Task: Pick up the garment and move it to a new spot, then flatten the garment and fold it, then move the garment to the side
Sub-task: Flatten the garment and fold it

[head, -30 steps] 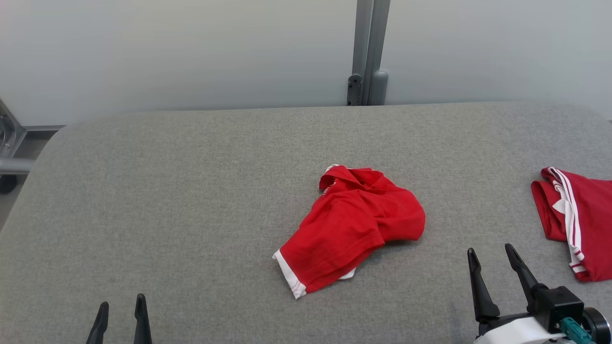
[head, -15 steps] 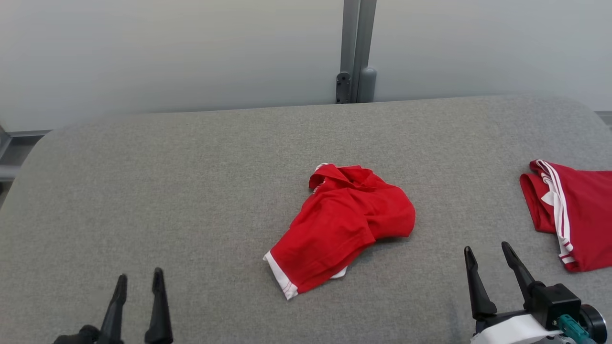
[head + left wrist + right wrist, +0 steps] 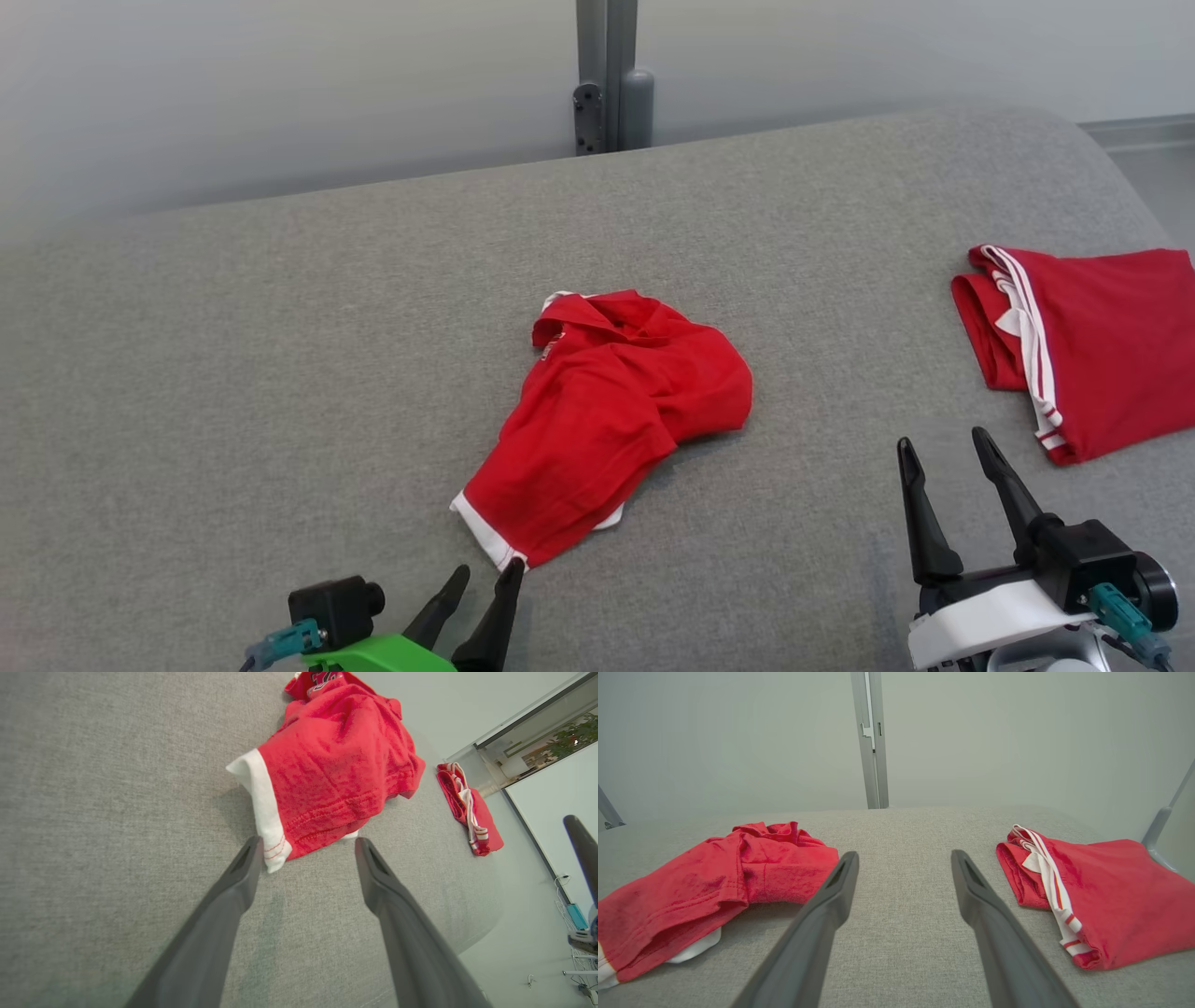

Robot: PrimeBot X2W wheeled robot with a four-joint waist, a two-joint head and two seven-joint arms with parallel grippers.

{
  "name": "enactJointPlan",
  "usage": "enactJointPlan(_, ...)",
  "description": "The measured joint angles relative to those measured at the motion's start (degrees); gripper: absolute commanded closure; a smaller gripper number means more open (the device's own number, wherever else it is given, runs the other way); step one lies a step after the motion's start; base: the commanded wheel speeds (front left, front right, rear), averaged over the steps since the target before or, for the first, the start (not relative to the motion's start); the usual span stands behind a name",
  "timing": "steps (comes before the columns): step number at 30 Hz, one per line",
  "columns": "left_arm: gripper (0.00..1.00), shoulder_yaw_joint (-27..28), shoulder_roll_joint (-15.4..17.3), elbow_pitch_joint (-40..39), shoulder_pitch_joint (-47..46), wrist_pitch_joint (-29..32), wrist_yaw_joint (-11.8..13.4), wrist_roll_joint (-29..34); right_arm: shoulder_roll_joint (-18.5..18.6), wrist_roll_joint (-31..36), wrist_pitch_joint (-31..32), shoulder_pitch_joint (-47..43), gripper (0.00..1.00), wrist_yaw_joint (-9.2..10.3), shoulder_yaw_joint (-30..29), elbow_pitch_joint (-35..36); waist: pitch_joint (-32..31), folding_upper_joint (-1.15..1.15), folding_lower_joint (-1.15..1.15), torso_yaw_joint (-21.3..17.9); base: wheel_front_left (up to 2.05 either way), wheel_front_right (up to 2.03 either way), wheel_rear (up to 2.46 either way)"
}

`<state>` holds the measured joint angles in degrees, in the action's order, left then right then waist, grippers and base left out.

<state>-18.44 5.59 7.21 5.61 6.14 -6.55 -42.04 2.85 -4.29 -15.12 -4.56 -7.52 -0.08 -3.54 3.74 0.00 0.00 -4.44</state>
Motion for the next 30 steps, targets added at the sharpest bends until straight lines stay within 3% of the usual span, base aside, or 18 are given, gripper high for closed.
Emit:
enactJointPlan(10, 0.00, 0.29, -0.22, 7.81, -2.88, -1.04, 1.11, 0.66, -0.01, -0.14, 0.00, 0.68, 0.00, 0.00, -0.37, 0.19, 2.56, 0.00, 0.00, -4.09, 0.00, 0.00, 0.00)
enactJointPlan(23, 0.00, -0.23, -0.16, 12.60, -6.08, -1.67, 0.27, -0.79, -0.01, -0.14, 0.00, 1.24, 0.00, 0.00, -0.32, 0.15, 2.92, 0.00, 0.00, -3.73, 0.00, 0.00, 0.00)
enactJointPlan(24, 0.22, -0.37, -0.19, 13.13, -6.39, -1.68, 0.12, -0.80, -0.01, -0.13, 0.00, 1.25, 0.00, 0.00, -0.34, 0.14, 2.93, 0.00, 0.00, -3.67, 0.00, 0.00, 0.00)
enactJointPlan(26, 1.00, -0.65, -0.35, 14.08, -7.03, -1.42, 0.01, -1.34, -0.02, -0.13, 0.00, 1.29, 0.00, 0.00, -0.30, 0.04, 2.88, 0.00, 0.00, -3.59, 0.00, 0.00, 0.00)
enactJointPlan(30, 1.00, -0.33, -0.45, 14.75, -7.42, -1.43, -0.12, -3.47, -0.02, -0.15, 0.00, 1.32, 0.00, 0.00, -0.14, -0.15, 2.58, 0.00, 0.00, -3.50, 0.00, 0.00, 0.00)
